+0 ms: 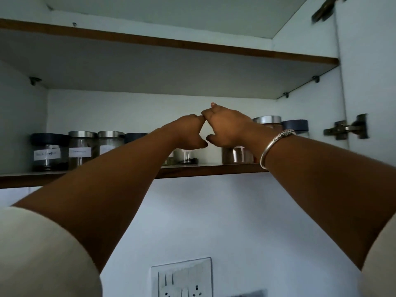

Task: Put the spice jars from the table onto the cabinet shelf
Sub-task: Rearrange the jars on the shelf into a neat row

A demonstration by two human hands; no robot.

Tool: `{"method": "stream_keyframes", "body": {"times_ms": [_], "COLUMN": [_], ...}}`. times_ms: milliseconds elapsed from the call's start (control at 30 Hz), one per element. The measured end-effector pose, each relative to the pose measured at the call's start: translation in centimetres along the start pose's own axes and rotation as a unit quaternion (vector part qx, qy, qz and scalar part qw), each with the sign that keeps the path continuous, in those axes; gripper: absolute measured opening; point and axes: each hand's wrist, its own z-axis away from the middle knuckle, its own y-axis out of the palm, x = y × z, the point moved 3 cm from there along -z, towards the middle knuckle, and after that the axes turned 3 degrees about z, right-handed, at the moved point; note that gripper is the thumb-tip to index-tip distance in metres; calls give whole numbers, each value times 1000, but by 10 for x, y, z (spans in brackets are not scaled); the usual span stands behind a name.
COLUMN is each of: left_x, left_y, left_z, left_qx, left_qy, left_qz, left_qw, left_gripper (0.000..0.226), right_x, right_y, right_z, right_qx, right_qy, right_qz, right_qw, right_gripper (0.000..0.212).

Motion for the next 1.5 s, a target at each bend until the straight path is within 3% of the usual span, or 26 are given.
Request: {"method": "stream_keyframes", "body": {"times_ms": [333,567,633,800,900,967,1167,1500], "left_x": [-73,-100,-109,-123,-129,-130,-122,-98], "left_y": [-9,-5,2,18,22,20,9,15], "left_z": [2,-10,-14,-19,-24,-29,-44,-63], "left_qx": [-6,-2,3,-15,-19,-42,-87,-93], "left_qy": [10,-40,-56,-103,-130,-151,-140,-131], "left_qz": [5,-28,-36,-121,-94,-67,-106,-65], "left_qw": [1000,999,998,987,987,985,981,985], "left_gripper": [81,76,77,85,85,79,23,32], "right_x": [-89,-130,-137,-139,-139,-140,-134,-133], "right_y": [-24,-11,-7,5,4,2,7,19], "right_z": [53,70,73,76,72,71,72,51], "right_qx": [47,63,64,47,15,-3,-58,-41], "right_qy": [78,54,44,19,9,16,52,47], "right_qz": [24,-18,-35,-61,-57,-66,-64,-41], "right_qw": [996,996,996,997,998,998,995,997], "right_gripper": [49,31,35,68,53,48,48,43]}}
